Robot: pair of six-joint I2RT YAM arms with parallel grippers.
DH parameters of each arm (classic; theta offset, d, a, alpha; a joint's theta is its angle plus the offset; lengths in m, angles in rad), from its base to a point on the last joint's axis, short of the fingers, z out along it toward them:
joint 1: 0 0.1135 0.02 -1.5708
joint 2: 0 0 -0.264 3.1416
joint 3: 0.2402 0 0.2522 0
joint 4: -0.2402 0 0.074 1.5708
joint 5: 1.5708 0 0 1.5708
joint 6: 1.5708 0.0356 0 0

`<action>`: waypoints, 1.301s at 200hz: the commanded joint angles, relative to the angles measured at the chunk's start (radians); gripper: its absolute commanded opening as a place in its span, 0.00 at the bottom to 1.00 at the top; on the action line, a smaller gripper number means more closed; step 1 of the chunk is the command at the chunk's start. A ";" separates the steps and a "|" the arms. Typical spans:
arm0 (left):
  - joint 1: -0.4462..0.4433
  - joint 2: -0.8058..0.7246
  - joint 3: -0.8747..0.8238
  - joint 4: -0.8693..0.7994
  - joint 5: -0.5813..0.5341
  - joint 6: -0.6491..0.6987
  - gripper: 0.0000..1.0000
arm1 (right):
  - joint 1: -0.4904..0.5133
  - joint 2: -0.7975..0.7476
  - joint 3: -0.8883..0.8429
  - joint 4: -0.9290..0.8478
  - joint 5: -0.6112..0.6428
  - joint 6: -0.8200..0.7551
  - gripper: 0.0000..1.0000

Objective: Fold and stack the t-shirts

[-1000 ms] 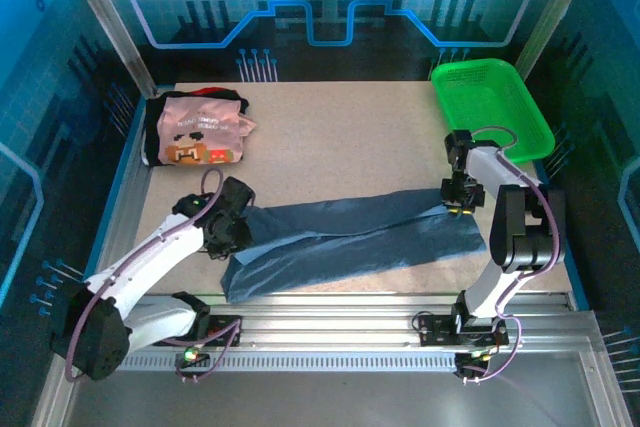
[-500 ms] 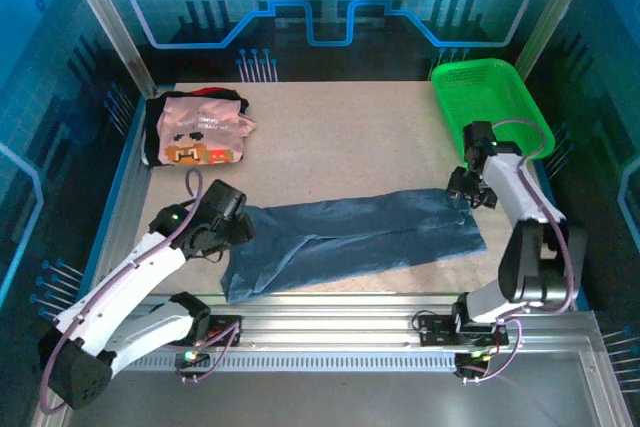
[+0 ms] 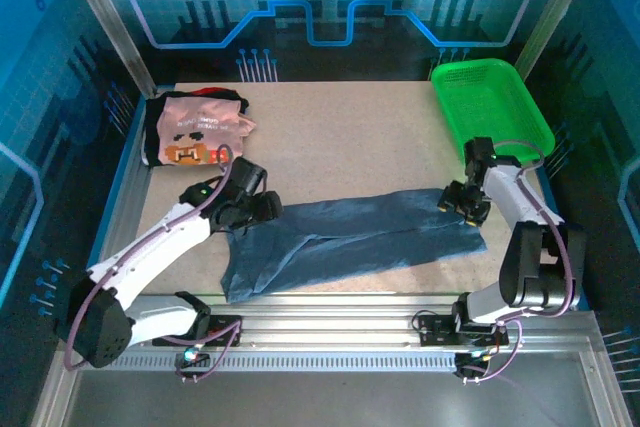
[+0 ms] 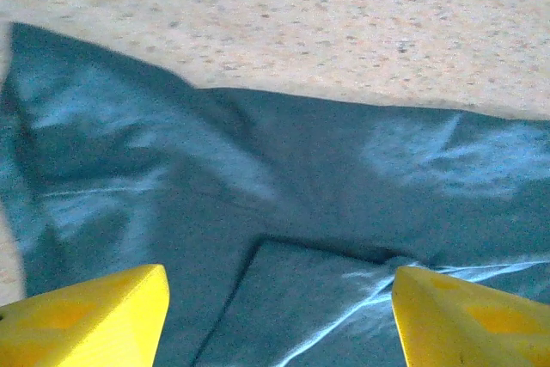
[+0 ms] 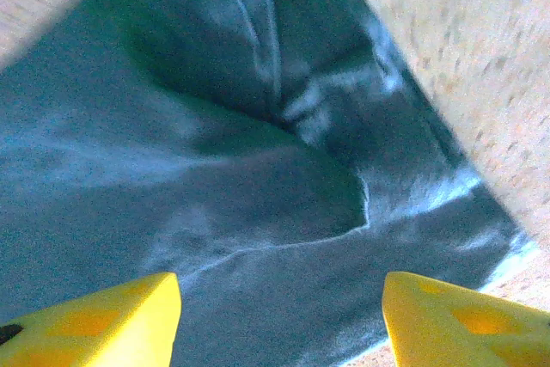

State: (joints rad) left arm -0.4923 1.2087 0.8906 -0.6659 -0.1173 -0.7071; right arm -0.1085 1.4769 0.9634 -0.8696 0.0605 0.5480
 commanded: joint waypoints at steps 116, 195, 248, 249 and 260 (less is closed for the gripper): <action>0.015 0.230 -0.151 0.295 0.075 -0.113 0.63 | -0.247 0.080 -0.136 0.321 -0.312 0.196 0.63; 0.068 0.378 -0.171 0.277 0.051 -0.136 0.52 | -0.258 0.186 0.007 0.295 -0.275 0.202 0.00; 0.088 0.447 -0.174 0.251 0.047 -0.123 0.49 | -0.247 0.173 0.170 0.107 -0.154 -0.018 0.00; 0.087 0.448 -0.174 0.251 0.046 -0.122 0.49 | -0.247 0.173 0.170 0.107 -0.154 -0.018 0.00; 0.087 0.457 -0.173 0.247 0.043 -0.119 0.49 | -0.244 0.178 0.177 0.100 -0.151 -0.044 0.00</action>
State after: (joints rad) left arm -0.4252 1.5753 0.7731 -0.3126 -0.0463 -0.8368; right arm -0.3527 1.6581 1.0943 -0.6971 -0.1825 0.6178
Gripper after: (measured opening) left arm 0.491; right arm 0.048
